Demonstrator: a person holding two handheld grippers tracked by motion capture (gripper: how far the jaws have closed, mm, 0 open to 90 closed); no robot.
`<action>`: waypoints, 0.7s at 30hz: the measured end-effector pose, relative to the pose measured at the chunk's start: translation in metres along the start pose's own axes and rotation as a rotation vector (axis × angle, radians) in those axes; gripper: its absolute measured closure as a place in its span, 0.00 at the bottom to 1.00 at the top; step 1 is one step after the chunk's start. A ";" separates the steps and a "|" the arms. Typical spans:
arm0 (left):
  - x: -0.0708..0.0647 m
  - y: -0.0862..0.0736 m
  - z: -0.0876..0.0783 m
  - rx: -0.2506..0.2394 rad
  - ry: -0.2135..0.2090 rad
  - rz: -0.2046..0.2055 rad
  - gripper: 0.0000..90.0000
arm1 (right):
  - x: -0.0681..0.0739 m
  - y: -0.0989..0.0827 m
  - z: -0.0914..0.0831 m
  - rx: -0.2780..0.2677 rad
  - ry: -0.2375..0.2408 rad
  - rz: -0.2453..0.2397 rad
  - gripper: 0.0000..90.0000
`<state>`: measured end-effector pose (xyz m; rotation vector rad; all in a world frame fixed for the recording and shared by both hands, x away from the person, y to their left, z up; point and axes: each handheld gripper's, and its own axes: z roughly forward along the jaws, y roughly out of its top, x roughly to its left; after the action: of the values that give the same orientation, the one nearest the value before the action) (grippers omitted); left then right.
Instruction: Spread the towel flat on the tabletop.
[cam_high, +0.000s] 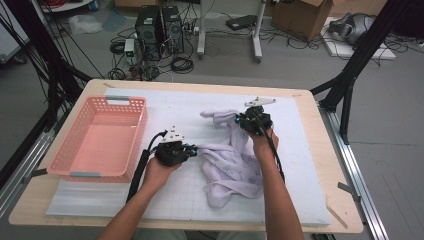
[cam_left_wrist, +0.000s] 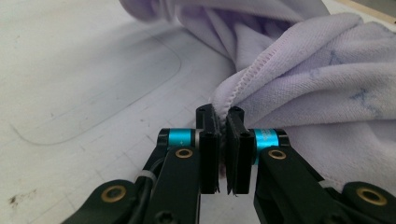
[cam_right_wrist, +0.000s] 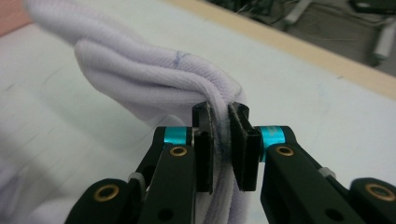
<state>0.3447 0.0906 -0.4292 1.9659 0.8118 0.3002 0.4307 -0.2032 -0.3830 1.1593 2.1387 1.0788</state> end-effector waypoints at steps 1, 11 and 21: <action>0.000 -0.001 -0.001 0.006 0.004 0.005 0.94 | -0.003 0.002 0.002 -0.014 -0.018 0.017 0.90; -0.001 -0.002 -0.013 0.019 0.055 0.012 0.74 | -0.021 0.001 -0.009 -0.065 -0.050 0.141 0.65; -0.011 0.030 -0.001 -0.031 -0.010 0.029 0.56 | -0.013 -0.058 -0.073 -0.062 -0.003 0.025 0.60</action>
<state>0.3486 0.0747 -0.4022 1.9500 0.7686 0.3185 0.3588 -0.2639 -0.3876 1.1610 2.0786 1.1458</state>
